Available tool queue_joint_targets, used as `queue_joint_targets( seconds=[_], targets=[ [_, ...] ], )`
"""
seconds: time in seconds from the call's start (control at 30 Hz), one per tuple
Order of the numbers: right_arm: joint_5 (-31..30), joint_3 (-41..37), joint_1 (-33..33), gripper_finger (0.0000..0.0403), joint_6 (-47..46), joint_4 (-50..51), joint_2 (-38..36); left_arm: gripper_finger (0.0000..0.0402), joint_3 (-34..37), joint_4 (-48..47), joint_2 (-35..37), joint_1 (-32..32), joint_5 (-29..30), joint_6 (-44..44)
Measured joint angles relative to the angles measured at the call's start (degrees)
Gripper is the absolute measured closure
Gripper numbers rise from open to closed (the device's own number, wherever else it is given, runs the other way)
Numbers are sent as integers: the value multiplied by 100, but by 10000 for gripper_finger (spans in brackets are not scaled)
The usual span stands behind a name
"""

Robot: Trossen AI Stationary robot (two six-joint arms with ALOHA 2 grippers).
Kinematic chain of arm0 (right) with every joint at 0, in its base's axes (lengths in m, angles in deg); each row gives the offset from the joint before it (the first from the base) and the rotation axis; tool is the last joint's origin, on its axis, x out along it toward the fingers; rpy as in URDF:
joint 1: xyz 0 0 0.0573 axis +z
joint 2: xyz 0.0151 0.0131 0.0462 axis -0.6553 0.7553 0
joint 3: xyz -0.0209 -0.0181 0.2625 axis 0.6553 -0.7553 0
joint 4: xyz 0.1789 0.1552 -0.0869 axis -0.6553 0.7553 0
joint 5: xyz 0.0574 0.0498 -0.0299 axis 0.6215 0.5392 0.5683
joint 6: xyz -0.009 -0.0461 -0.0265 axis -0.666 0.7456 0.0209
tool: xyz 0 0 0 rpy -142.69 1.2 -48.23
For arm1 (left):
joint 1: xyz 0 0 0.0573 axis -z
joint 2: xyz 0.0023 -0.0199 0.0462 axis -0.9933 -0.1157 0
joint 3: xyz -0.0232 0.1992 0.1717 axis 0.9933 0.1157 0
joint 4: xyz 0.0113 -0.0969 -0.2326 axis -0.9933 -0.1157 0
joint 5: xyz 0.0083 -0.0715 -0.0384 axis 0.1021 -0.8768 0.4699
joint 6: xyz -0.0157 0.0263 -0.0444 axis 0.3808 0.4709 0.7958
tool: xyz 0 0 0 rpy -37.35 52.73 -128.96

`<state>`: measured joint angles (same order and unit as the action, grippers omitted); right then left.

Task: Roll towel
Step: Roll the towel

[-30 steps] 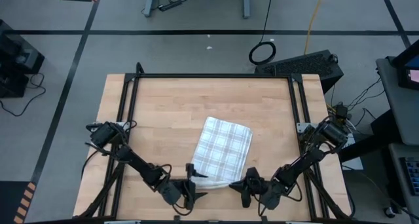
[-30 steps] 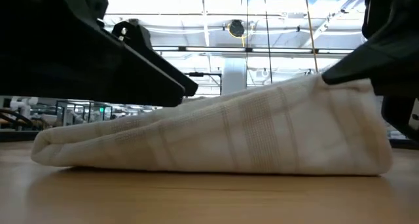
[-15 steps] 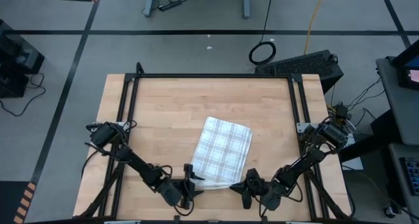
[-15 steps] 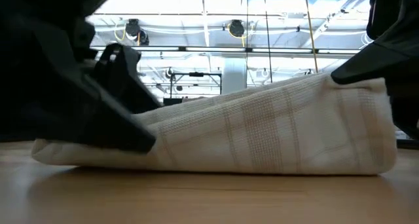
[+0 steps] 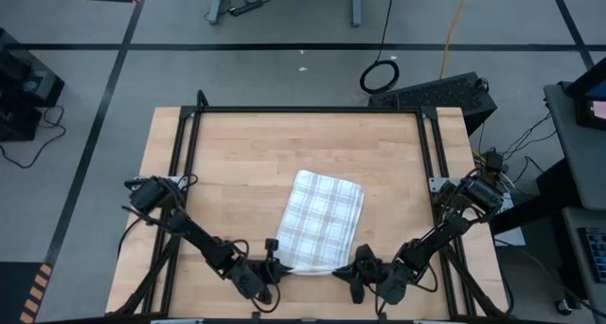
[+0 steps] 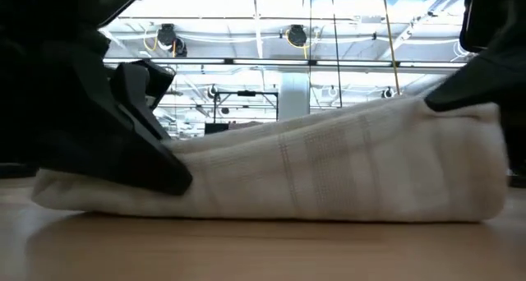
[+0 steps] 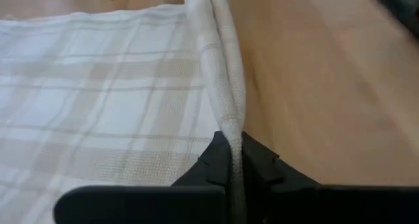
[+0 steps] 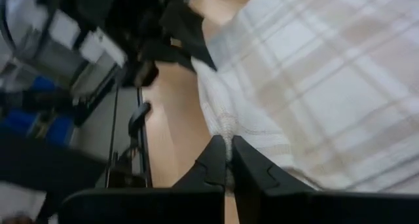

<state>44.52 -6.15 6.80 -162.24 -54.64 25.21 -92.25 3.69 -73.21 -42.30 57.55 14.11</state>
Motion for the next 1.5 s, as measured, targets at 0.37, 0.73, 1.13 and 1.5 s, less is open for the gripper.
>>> queue_joint_targets(
  seconds=[0.37,0.73,1.13,1.5],
  targets=[
    [347,123,115,321,1836,17,0,393,-2,-667,582,-835,-2385,1427],
    [-180,1112,415,172,4555,1502,24,393,-2,-727,515,-1720,-4234,2452],
    [-574,3049,290,165,4282,4380,1203,393,0,-679,514,-1892,-4604,2927],
    [-663,3936,62,250,3621,6104,1770,393,0,-684,512,-1881,-4674,2934]
  ],
)
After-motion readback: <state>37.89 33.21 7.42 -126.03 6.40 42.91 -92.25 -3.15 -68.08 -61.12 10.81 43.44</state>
